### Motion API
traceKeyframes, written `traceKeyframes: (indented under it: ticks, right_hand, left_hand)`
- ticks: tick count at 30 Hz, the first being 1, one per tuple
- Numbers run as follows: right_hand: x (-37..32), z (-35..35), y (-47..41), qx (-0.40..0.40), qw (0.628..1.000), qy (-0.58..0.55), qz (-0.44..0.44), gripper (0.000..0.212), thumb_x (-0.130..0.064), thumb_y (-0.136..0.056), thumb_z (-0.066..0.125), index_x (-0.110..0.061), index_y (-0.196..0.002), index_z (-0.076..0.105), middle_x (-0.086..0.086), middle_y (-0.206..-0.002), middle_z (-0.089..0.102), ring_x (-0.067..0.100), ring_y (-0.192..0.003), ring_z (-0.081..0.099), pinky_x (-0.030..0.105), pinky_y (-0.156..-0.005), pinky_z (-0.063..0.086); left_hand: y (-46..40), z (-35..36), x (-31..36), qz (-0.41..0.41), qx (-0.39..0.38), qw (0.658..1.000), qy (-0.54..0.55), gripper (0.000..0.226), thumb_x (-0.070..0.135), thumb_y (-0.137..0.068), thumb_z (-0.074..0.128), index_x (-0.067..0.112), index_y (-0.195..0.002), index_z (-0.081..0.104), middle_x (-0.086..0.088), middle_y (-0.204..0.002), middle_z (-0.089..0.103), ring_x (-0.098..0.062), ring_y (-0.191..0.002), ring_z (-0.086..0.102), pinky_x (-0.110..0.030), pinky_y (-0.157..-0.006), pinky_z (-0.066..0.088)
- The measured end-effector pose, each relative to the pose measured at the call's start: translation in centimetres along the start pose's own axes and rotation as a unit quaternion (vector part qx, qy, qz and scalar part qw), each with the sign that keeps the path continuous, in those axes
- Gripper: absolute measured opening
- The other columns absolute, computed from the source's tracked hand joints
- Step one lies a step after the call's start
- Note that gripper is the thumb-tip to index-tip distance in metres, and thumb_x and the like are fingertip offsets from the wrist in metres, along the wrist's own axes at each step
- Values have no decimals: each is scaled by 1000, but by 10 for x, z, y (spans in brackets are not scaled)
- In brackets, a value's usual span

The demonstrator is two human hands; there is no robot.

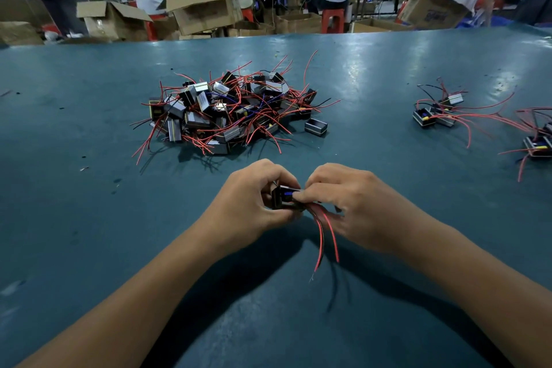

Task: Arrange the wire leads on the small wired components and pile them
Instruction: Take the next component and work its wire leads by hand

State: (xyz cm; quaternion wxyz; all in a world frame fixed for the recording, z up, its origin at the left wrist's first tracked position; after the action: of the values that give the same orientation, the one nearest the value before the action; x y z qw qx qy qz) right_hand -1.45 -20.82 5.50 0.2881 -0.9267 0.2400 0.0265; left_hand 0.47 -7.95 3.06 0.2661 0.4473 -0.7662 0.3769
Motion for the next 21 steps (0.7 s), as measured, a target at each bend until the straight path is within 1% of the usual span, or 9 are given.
traceKeyframes:
  ticks: [2,4,5,8,10,12,16,19,21]
  right_hand:
    - [3,1,2,-17,1000,-3,14,25,-14,-86,70,-7,-109,75,8,-95,66,24,-84,62,25,-77,48]
    - [5,0,4,-26,999,-10,24,29,-21,-87,69,-11,-114,74,6,-99,64,21,-88,59,23,-79,45]
    - [5,0,4,-28,999,-8,26,30,-24,-87,70,-12,-115,74,6,-100,63,20,-89,57,25,-79,48]
    - [6,1,4,-32,999,-3,32,33,-28,-87,73,-15,-118,73,5,-102,62,21,-90,57,40,-74,53]
    - [6,0,5,-23,999,0,30,36,-30,-87,73,-15,-120,71,5,-103,63,22,-91,58,41,-73,54]
    - [6,-1,6,-9,1000,9,25,38,-28,-89,72,-13,-123,69,6,-104,64,22,-92,60,38,-75,54]
    - [6,-2,6,8,1000,-4,24,33,-18,-93,64,-9,-125,67,7,-106,64,20,-95,61,29,-82,51]
    - [7,-4,6,27,998,-31,48,31,-19,-95,60,-9,-123,68,3,-106,64,8,-92,56,23,-82,48]
    - [8,-5,6,45,996,-42,63,30,-20,-95,59,-9,-121,69,2,-106,65,3,-89,52,22,-81,48]
  left_hand:
    - [-1,-3,-1,2,8,1000,2,28,20,-72,86,25,-95,70,6,-92,65,-19,-83,67,-47,-77,56]
    - [0,-5,-1,7,12,1000,5,27,22,-73,85,23,-95,70,6,-93,64,-19,-83,67,-46,-76,56]
    - [0,-6,-1,9,14,1000,3,27,20,-74,86,21,-96,70,6,-93,64,-19,-83,67,-45,-76,57]
    - [0,-6,-2,6,8,1000,3,28,14,-75,87,20,-96,70,6,-95,63,-19,-84,67,-43,-77,57]
    - [-1,-7,-3,3,5,1000,20,28,14,-76,87,20,-97,70,5,-96,63,-19,-85,68,-37,-79,59]
    - [-2,-8,-3,3,3,999,36,28,19,-77,85,21,-100,69,6,-98,62,-19,-88,68,-32,-81,58]
    - [-3,-8,-3,3,5,998,58,30,27,-77,82,26,-104,69,8,-103,61,-20,-93,66,-29,-83,56]
    - [-3,-8,-3,3,9,997,76,29,20,-81,79,23,-108,68,1,-106,65,-23,-97,66,-34,-86,56]
    - [-2,-7,-3,-1,7,993,116,33,14,-82,79,19,-112,67,-1,-106,69,-21,-100,68,-31,-88,56]
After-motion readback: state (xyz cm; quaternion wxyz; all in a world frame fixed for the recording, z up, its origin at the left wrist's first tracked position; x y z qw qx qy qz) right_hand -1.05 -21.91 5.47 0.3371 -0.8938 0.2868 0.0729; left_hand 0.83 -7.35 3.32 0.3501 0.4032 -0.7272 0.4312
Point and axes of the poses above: each hand's wrist, its own y-axis away from the middle knuckle, its own z-axis out of the palm, x = y × z, the point moved 8 cm from there along -y, towards the middle knuckle
